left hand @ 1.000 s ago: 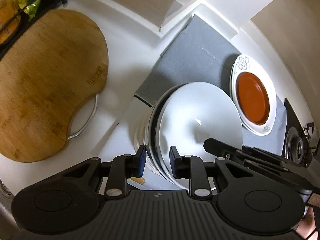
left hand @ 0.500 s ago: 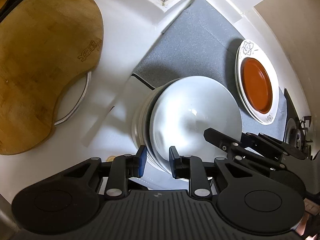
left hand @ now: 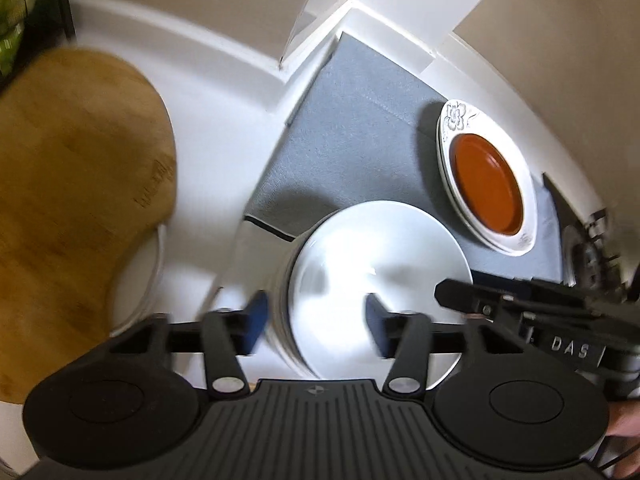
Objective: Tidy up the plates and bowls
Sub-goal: 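Lower the nested bowls into the small blue-patterned bowl, then lift the three nested bowls with both grippers toward the plate stack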
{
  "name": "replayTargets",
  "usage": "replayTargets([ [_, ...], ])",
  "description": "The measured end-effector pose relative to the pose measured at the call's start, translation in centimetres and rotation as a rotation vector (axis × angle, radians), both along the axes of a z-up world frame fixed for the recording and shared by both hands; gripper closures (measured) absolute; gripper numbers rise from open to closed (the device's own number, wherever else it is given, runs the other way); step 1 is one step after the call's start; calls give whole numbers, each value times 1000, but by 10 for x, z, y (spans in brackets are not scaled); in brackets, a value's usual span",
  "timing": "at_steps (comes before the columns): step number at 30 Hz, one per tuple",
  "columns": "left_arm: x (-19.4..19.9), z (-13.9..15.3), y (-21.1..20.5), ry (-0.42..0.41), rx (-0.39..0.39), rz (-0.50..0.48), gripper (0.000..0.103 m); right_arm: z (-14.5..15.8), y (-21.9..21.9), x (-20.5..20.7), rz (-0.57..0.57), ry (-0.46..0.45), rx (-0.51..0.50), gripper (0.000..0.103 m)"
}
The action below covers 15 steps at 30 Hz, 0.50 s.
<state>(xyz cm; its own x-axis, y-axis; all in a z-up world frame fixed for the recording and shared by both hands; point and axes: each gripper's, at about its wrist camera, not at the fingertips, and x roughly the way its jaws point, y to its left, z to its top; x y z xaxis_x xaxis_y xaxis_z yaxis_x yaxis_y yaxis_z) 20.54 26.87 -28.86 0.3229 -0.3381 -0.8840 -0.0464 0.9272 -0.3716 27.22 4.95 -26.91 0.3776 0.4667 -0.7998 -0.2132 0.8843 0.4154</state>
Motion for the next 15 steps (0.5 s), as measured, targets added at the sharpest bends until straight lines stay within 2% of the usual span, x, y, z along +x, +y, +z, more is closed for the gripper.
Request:
replayTargets([
  [3, 9, -13, 7, 63, -63, 24, 38, -8, -1, 3, -22, 33, 27, 49],
  [6, 13, -24, 13, 90, -69, 41, 41, -17, -11, 2, -88, 44, 80, 41],
  [8, 13, -26, 14, 82, -70, 27, 41, -27, -19, 2, -131, 84, 134, 35],
  [11, 12, -27, 12, 60, -74, -11, 41, -41, -25, 0, -163, 147, 211, 34],
  [15, 13, -37, 13, 95, -96, 2, 41, -56, -27, -1, -193, 206, 295, 34],
])
